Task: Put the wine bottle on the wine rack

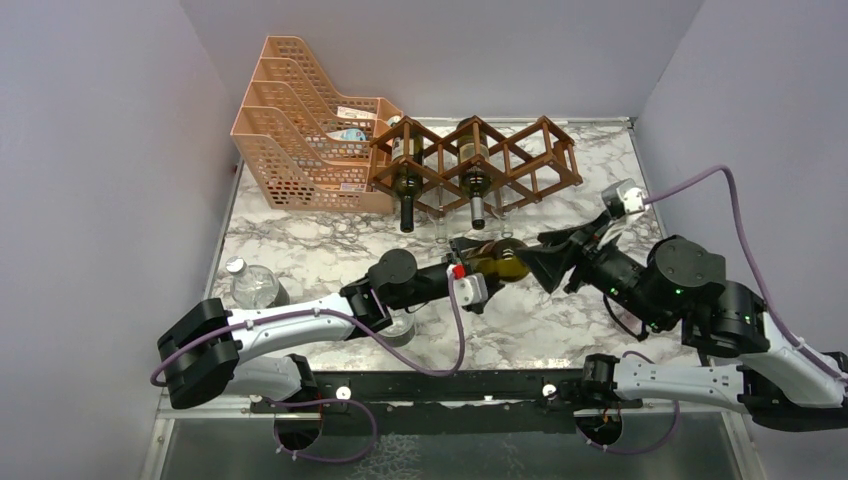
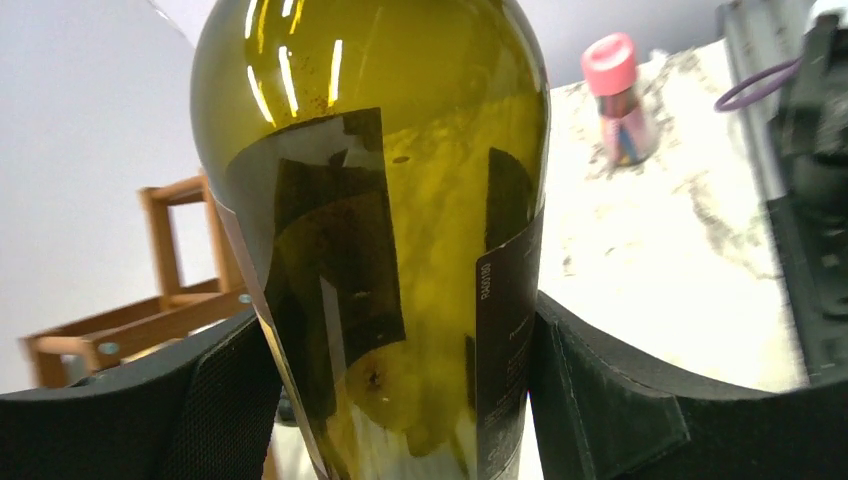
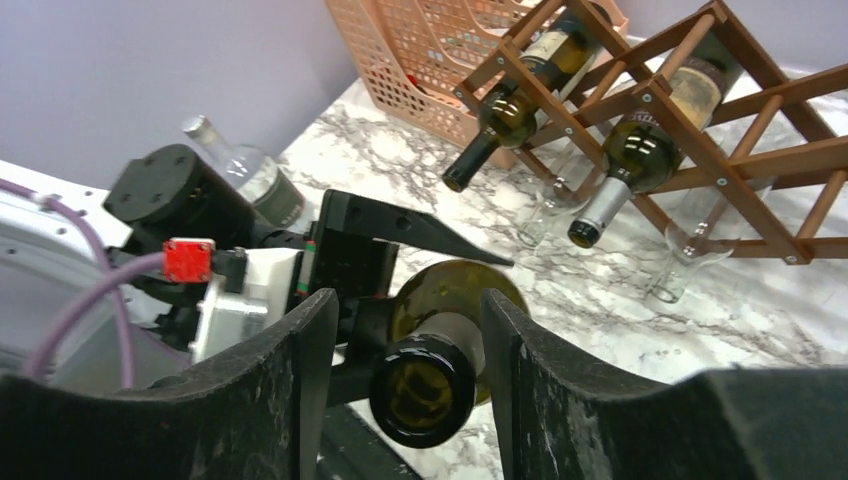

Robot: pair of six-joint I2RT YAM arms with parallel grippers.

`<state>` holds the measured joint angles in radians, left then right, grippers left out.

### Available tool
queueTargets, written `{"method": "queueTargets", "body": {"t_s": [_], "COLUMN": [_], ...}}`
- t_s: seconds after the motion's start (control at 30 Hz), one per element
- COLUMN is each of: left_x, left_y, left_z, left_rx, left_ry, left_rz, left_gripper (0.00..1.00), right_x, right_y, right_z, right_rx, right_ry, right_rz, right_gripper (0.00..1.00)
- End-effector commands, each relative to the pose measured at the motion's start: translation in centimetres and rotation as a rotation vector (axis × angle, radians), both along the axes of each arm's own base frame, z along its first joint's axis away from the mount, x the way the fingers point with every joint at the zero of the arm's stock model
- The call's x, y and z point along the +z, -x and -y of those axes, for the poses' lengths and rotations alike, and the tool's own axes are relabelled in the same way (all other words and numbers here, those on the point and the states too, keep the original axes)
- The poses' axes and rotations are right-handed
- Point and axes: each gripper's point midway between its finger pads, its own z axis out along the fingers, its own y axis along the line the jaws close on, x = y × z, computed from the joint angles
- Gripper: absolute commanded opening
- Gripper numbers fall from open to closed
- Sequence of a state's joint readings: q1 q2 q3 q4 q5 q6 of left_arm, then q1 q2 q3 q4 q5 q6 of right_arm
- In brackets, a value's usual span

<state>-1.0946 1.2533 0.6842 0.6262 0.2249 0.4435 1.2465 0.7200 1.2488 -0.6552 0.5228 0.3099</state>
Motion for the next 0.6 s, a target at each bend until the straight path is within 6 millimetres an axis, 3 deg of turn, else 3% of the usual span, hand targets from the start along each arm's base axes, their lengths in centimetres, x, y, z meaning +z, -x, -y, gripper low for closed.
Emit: {"method": "queueTargets", "body": {"t_s": [0.0,0.27,0.57], "left_x": [4.9,7.0,9.5], "left_y": [-2.3,-3.6,-4.4], "left_z": [-0.7,-1.3,-1.5], "left_rx": [0.105,0.18,0.258], "left_ry": [0.02,-0.113,-0.226], "left_rz": [0.34,0.776,1.114], "left_gripper": [0.0,0.0,0.0], "right_x": [0.3,-0.9,-6.6], "right_y": [2.1,3.2,3.1], "right_z": [0.7,2.3,3.1], "right_rx": [0.078,0.083,0.003], "right_ry": [-0.025,0.069,0.315], "right_rz": [-0.082,-0.167,-0.313], "right_gripper": [0.57,0.58,0.59]}}
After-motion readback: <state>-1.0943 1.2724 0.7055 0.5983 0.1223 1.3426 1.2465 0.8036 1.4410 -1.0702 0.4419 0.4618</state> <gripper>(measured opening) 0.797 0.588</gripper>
